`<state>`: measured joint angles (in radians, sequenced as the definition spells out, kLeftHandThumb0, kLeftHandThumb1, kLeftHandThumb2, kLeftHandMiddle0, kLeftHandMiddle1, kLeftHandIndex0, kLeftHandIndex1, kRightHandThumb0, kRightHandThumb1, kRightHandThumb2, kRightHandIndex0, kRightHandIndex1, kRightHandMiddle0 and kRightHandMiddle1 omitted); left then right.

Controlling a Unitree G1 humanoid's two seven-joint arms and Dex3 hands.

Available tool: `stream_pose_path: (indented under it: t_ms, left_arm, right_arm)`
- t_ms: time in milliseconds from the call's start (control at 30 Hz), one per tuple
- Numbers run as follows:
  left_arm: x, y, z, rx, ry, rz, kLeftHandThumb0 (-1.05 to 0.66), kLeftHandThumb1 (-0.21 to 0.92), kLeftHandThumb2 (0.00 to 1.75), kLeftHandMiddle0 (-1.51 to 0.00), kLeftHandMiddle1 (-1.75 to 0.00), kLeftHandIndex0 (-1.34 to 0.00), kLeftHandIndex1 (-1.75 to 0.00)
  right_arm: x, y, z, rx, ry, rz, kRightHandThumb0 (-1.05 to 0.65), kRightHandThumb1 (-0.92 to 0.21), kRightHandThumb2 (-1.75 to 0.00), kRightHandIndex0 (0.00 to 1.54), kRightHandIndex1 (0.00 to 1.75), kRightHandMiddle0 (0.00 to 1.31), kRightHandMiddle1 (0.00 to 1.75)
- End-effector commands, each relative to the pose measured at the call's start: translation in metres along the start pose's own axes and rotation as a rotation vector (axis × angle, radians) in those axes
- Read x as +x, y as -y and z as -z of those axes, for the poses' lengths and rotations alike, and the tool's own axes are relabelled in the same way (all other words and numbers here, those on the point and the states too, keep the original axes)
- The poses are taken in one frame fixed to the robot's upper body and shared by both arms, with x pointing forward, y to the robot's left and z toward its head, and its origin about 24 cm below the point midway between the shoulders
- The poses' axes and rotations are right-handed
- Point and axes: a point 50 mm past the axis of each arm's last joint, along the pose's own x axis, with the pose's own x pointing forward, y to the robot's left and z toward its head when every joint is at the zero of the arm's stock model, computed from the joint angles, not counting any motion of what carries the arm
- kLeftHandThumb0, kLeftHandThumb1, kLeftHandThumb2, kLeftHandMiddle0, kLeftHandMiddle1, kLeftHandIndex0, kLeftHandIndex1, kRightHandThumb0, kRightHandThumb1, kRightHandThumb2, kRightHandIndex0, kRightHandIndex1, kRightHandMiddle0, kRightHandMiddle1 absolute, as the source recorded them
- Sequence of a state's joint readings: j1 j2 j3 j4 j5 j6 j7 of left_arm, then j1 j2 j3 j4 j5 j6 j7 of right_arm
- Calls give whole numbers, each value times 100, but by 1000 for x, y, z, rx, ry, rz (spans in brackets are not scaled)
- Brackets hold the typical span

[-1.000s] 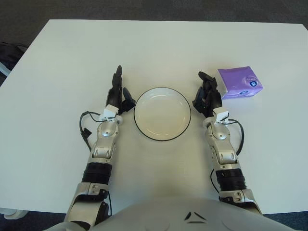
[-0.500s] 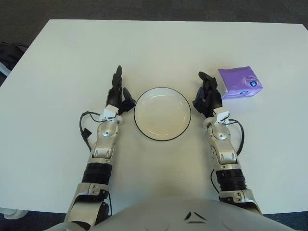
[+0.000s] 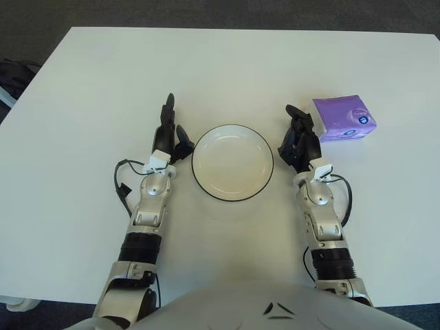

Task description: Put the tissue paper into the plate.

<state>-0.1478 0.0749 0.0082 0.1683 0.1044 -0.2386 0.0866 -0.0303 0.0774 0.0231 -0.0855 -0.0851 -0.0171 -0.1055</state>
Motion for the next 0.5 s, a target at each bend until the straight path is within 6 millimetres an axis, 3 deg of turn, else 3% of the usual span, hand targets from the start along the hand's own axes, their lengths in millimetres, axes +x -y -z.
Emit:
stream_pose_path:
  t_ms: [0,467]
  left_arm:
    - [-14,2,26,12,-134,5,-87,92,121,-1,0,0,-13]
    - [-11,5,30,4,-165,3,-90,92,120,0,0,0,-16]
  right_arm:
    - [5,13,-16,-13,40,18,-52,-92,-93,33,8,0,71]
    - [57,30,-74,-148,206,39,-49,-92,-93,32,7,0,70]
